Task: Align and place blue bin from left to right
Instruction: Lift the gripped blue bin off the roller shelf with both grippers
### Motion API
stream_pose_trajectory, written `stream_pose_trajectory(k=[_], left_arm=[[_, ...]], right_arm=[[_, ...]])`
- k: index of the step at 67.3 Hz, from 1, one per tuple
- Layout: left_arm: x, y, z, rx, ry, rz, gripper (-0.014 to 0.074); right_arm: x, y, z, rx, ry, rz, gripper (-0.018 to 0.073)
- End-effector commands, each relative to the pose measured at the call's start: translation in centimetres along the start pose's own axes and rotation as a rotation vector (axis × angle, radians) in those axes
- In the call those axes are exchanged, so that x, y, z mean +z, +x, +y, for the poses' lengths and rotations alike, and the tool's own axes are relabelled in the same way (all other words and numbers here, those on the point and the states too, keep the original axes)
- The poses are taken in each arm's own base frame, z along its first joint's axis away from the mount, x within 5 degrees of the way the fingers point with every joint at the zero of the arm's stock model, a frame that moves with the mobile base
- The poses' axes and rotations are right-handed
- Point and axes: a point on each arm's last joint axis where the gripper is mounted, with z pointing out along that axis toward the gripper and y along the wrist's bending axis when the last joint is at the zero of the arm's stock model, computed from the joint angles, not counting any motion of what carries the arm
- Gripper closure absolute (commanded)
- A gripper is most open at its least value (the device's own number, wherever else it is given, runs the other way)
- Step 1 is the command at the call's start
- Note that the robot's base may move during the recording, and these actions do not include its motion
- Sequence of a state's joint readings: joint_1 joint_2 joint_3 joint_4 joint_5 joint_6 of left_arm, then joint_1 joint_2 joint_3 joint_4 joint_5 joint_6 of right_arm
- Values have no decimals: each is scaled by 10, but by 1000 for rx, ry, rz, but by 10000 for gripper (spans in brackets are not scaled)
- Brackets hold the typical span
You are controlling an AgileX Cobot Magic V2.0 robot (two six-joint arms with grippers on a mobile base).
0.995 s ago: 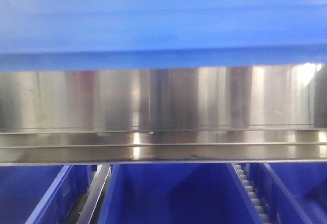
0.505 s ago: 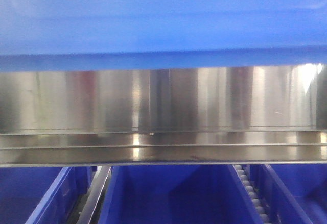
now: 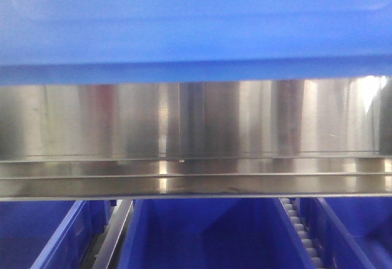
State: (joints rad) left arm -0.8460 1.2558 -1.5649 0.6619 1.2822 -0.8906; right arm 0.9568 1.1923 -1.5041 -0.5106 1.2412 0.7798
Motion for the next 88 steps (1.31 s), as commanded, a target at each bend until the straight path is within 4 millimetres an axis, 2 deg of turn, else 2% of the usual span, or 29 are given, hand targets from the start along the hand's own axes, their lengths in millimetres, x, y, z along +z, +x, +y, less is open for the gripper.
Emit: stream_pose_trajectory(k=[1,88], left_arm=[[-9,-9,1,-7,45,-85,707],[-9,-9,1,-6,43,-88,707]], right_arm=[[-7,-9,-1,-13,-28,-100,638],[-7,-9,-1,-14,-32,-104,638]])
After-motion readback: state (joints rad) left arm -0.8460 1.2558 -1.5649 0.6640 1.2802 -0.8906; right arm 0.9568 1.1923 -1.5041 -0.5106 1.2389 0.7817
